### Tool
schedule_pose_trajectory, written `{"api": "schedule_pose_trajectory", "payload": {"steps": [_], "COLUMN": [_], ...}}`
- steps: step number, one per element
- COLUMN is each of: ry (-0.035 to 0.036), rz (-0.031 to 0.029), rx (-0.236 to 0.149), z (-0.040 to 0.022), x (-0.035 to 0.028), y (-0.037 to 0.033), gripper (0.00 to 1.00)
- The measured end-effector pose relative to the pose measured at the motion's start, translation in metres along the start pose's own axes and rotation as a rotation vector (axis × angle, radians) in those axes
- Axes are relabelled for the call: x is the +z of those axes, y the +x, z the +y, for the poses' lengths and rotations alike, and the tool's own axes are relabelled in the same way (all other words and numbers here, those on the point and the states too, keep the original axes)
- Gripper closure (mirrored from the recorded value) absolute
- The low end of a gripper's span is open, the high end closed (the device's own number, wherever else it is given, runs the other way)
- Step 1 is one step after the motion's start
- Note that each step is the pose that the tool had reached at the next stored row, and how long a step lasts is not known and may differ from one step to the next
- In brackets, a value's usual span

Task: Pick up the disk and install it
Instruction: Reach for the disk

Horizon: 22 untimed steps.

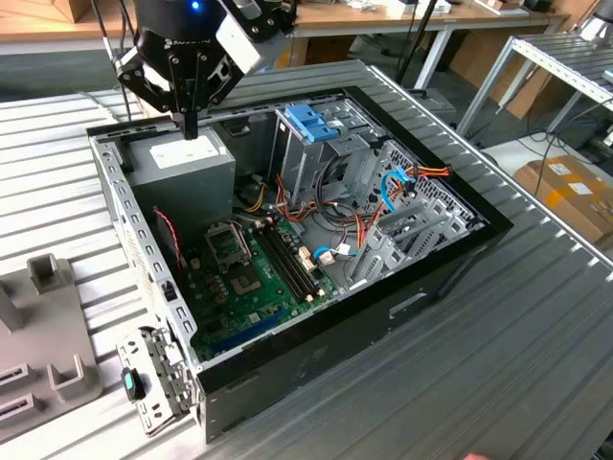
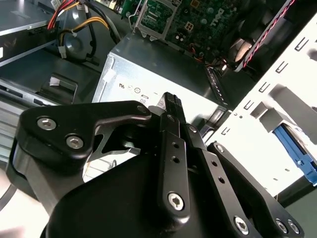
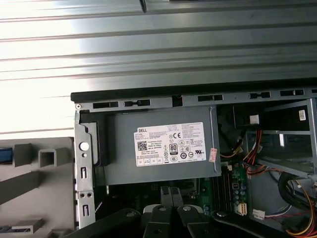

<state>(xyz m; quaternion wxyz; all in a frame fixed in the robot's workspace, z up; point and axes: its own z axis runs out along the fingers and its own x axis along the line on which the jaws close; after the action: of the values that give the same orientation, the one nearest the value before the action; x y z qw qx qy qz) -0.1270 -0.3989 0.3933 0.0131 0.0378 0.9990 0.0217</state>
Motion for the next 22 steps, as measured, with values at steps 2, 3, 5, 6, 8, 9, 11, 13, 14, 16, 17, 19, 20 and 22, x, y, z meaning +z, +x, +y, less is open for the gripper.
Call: {"api": "schedule_pose_trajectory", "payload": {"steps": [2,3,5,6,8,9,11,13,14,16,17,19,20,22], "ry": [0.0001,0.0001,0.0,0.0001,0.0,0.0,0.0001,0.0,0.0,0.0,0.0001,0.0,0.0,0.0001], "rz": [0.0,0.0,0.0,0.0,0.0,0.0,0.0,0.0,0.0,0.0,0.0,0.0,0.0,0.0], "rx": [0.0,0.0,0.0,0.0,0.0,0.0,0.0,0.0,0.0,0.0,0.0,0.0,0.0,0.0], "z": [-0.0001,-0.0001,-0.0001,-0.0001,-0.0001,-0.0001,-0.0001,-0.0001,-0.0001,-0.0002,-0.0002,-0.0003,-0.0004,-0.0004], "x": [-0.0001,-0.0001,0.0,-0.0001,-0.0001,-0.0001,-0.0001,0.0,0.0,-0.0001,-0.0001,-0.0001,-0.0001,-0.0002], "y": [0.0011,0.0011,0.0013,0.0014,0.0014,0.0014,0.0014,0.0015,0.0017,0.0026,0.0031,0.0044,0.0048,0.006], "gripper": [0.89,0.89,0.89,0.89,0.89,0.89,0.89,0.89,0.89,0.89,0.89,0.89,0.89,0.89]}}
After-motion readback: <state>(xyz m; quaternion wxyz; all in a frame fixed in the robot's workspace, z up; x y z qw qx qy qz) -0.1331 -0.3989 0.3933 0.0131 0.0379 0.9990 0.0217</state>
